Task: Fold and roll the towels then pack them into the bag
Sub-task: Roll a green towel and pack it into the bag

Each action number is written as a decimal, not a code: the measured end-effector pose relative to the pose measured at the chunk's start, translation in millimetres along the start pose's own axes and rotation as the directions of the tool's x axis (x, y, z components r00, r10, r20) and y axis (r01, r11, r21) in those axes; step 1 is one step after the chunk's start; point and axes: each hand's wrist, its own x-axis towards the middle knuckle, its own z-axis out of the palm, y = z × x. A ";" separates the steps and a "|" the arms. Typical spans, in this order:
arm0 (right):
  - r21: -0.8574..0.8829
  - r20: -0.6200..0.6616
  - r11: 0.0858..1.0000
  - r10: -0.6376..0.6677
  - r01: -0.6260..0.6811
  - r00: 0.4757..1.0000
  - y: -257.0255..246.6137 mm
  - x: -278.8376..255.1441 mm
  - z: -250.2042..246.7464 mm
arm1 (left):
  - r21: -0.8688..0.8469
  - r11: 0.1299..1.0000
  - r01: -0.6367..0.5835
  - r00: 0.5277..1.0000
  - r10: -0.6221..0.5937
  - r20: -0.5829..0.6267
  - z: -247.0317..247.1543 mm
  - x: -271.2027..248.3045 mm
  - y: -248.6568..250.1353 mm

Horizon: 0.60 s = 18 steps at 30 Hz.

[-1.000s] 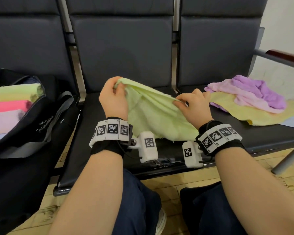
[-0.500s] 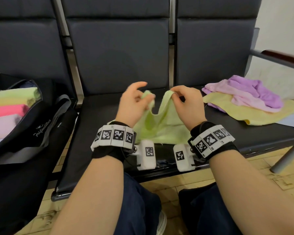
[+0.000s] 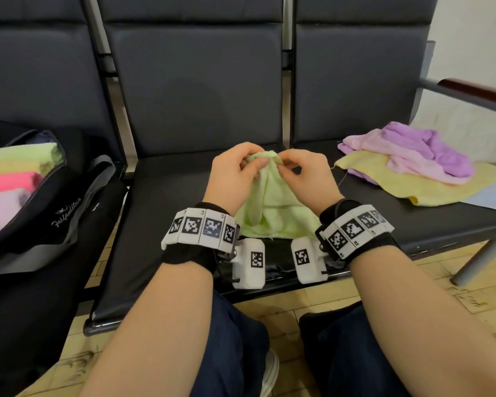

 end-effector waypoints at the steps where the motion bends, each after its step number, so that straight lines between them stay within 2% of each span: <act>1: 0.016 0.056 1.000 0.022 -0.023 0.998 2.7 -0.8 1.0 | -0.023 1.000 -0.005 1.000 0.005 0.000 -1.5 0.0 1.2; 6: -0.133 0.283 0.989 0.101 -0.065 0.954 22.5 -2.6 7.4 | -0.138 0.990 -0.022 0.997 0.012 -0.074 -13.5 2.1 4.1; 8: -0.114 0.293 0.988 0.131 -0.101 0.947 23.4 -3.7 6.5 | -0.136 0.990 -0.032 0.994 0.018 -0.105 -16.9 2.9 3.6; 9: -0.106 0.235 0.989 0.129 -0.106 0.964 24.1 -3.3 5.6 | -0.129 0.991 -0.030 0.991 0.013 -0.133 -18.9 3.7 1.7; 11: -0.180 -0.030 0.980 0.076 -0.080 0.997 21.7 -0.9 0.2 | -0.080 0.997 -0.021 0.975 0.002 -0.224 -23.9 6.6 -5.7; 13: -0.242 -0.281 0.967 0.003 -0.073 0.960 15.0 3.4 -6.2 | 0.013 1.000 -0.015 0.953 0.019 -0.304 -26.9 8.8 -14.8; 14: -0.230 -0.331 0.972 -0.029 -0.051 0.943 9.9 4.5 -7.4 | 0.059 0.998 -0.015 0.942 0.034 -0.333 -27.4 9.1 -18.0; 16: -0.155 -0.303 0.988 -0.039 -0.008 0.952 0.9 4.1 -5.5 | 0.091 0.996 -0.014 0.914 0.050 -0.402 -28.2 9.6 -21.1; 18: -0.131 -0.204 0.991 -0.016 -0.011 0.979 0.6 0.7 0.8 | 0.075 0.997 -0.010 0.881 0.044 -0.470 -31.0 10.5 -21.4</act>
